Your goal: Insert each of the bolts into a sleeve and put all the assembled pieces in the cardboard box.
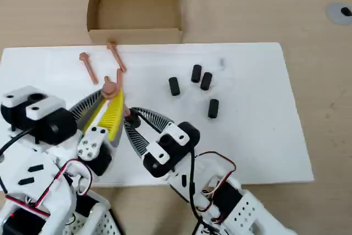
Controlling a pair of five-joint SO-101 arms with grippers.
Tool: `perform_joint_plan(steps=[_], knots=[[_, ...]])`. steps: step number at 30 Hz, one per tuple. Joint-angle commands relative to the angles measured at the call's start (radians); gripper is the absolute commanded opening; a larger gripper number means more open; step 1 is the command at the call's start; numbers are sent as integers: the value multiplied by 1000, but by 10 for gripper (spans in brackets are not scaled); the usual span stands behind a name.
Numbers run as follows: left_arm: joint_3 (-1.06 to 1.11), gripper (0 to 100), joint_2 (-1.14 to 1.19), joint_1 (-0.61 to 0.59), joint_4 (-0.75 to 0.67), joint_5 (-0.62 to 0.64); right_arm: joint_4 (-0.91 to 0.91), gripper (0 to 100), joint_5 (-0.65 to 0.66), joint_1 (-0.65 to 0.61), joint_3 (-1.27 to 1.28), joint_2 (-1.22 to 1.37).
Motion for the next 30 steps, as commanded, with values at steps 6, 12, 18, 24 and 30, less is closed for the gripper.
perform_joint_plan(steps=[6, 12, 18, 24, 30], knots=[[-40, 5, 10, -18, 8, 12, -25, 10, -11, 13, 2, -16], [11, 5, 7, -17, 12, 38, -26, 10, -43, 13, 2, -18], [40, 5, 5, -17, 12, 37, -26, 10, -54, 13, 2, -18], [87, 6, 5, -18, -25, 35, -26, 10, -68, 13, 1, -18], [149, 6, 5, -21, -92, 34, -26, 10, -68, 12, 1, -18]])
